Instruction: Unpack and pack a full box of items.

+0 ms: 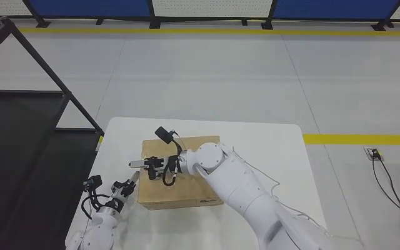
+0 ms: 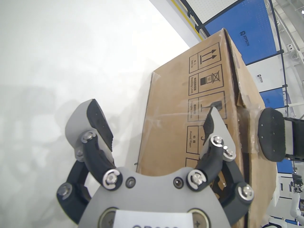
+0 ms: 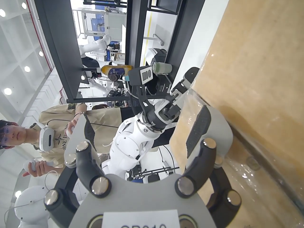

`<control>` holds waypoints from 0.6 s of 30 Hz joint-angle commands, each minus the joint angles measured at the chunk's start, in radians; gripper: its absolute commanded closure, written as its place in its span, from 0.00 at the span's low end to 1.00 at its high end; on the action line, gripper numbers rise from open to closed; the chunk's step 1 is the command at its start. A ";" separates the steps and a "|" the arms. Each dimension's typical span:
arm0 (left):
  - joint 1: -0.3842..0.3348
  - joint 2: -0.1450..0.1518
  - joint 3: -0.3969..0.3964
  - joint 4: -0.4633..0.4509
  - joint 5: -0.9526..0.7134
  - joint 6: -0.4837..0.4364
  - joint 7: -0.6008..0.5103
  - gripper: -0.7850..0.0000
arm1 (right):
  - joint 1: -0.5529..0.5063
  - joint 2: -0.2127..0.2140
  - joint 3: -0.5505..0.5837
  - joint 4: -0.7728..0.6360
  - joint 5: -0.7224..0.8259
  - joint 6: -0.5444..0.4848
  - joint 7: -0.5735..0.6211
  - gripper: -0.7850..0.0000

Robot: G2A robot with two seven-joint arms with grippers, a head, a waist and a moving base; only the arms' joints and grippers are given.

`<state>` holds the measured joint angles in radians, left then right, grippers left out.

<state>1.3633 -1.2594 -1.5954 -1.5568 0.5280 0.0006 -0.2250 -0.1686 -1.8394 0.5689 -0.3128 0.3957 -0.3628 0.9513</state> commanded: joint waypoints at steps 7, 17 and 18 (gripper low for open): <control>-0.005 0.004 -0.027 -0.002 -0.025 0.002 -0.008 0.00 | 0.014 0.016 0.026 0.047 -0.030 -0.030 0.008 0.00; -0.019 0.008 -0.045 0.011 -0.037 0.000 -0.017 0.00 | 0.009 0.059 0.079 0.073 -0.028 -0.068 0.053 0.00; -0.021 0.008 -0.046 0.012 -0.038 0.001 -0.017 0.00 | 0.008 0.064 0.084 0.072 -0.028 -0.071 0.061 0.00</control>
<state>1.3441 -1.2511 -1.6406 -1.5455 0.4898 0.0001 -0.2422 -0.1598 -1.7794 0.6488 -0.2397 0.3674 -0.4320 1.0054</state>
